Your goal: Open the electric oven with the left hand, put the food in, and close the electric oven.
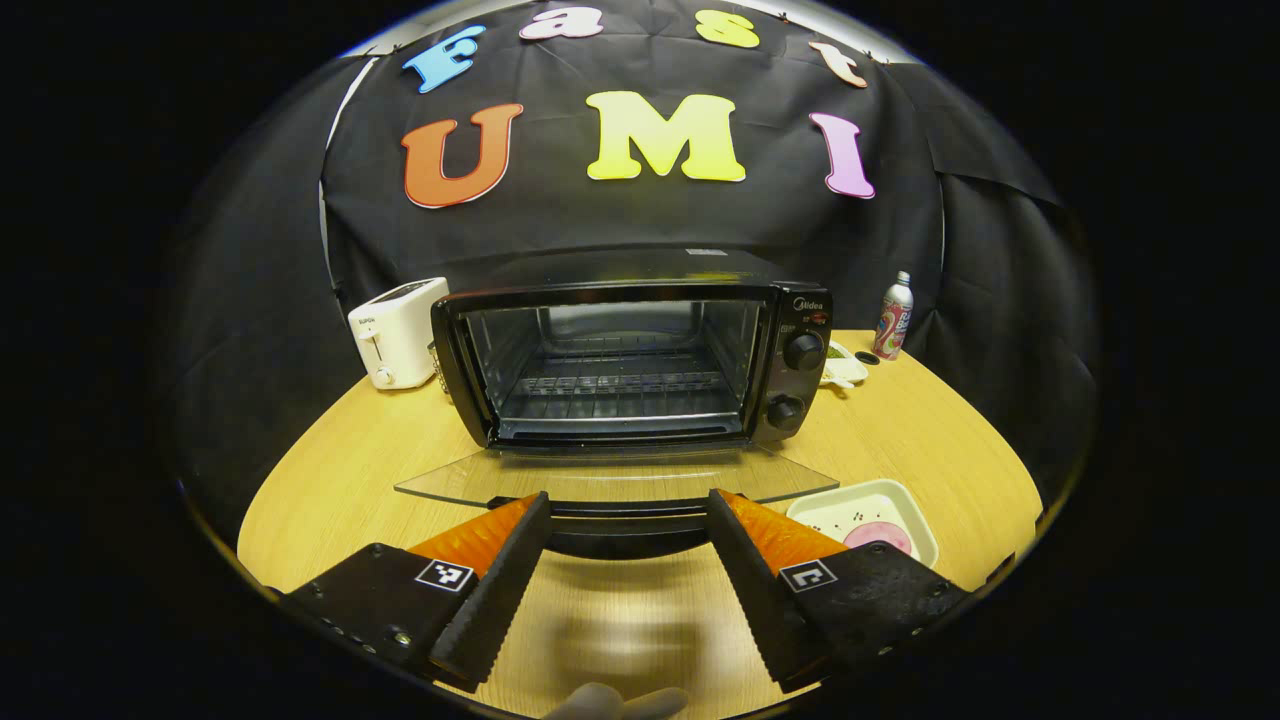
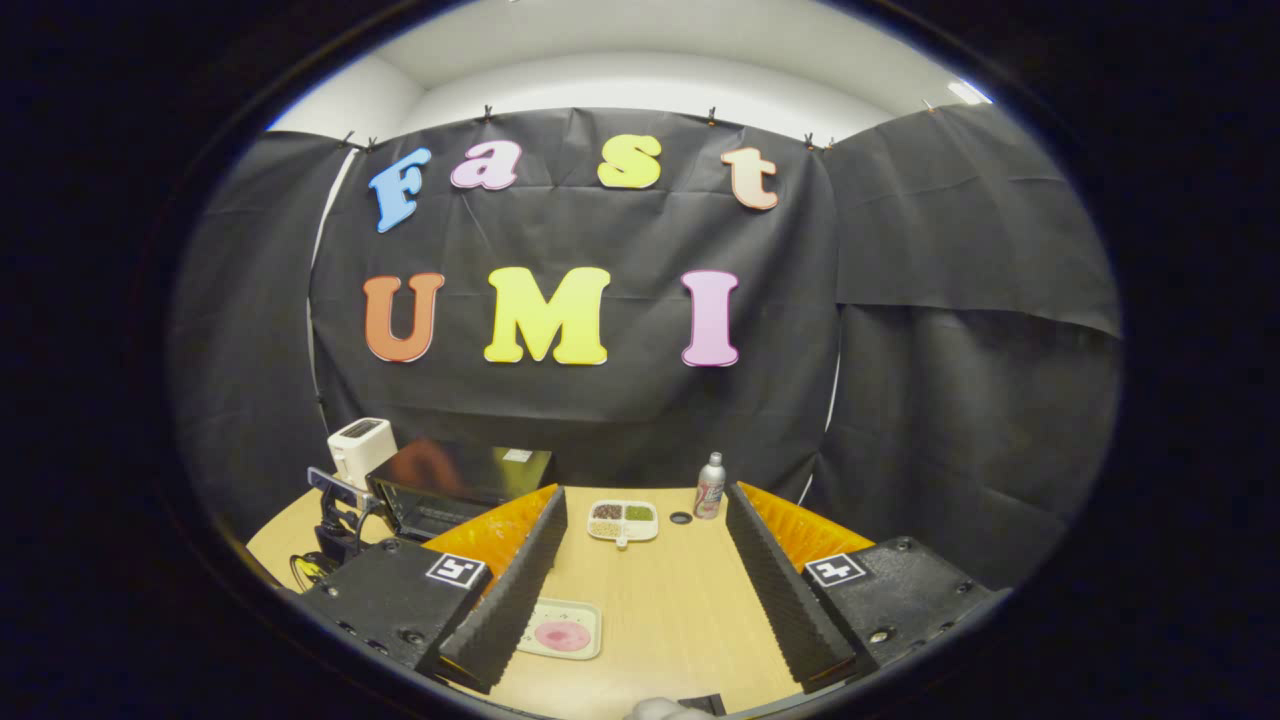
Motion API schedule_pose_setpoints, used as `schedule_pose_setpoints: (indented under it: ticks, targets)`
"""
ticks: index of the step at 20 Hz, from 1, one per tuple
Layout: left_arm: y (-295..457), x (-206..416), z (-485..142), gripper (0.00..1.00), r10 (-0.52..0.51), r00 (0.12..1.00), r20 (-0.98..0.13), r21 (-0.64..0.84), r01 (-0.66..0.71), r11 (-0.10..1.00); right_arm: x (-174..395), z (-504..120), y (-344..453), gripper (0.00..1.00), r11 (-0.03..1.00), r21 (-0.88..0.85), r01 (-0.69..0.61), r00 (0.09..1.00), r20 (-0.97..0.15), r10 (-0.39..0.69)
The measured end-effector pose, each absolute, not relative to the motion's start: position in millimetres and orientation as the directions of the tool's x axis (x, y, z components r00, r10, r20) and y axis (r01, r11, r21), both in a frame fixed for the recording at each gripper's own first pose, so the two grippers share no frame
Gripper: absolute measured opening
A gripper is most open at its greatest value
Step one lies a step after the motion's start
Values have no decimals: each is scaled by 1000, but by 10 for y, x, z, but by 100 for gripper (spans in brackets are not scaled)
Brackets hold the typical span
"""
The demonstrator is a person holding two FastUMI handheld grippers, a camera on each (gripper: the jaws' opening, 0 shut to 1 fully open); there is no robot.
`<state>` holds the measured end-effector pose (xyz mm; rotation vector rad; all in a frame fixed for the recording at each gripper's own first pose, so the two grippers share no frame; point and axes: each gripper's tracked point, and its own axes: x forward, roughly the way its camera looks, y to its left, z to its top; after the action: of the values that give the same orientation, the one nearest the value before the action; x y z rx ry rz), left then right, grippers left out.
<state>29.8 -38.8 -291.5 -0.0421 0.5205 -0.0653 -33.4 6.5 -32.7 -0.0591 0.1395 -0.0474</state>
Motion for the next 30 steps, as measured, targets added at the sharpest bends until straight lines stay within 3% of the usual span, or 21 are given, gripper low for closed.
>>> schedule_pose_setpoints:
  ticks: [8,13,24,30]
  targets:
    - [-448,118,-3433,96,-84,789,-609,-71,51,996,-369,-409,82,98,997,-56,48,987,-152,-56]
    - [-461,370,-3588,96,-64,767,-638,-71,24,997,-387,-405,119,98,997,-67,40,986,-161,-51]
    - [-475,381,-3576,98,-91,786,-611,-72,60,996,-421,-690,35,98,997,-49,61,972,-222,-71]
    - [-285,121,-3285,96,-99,816,-569,-94,54,994,-255,-1302,45,98,998,-49,24,936,-350,-40]
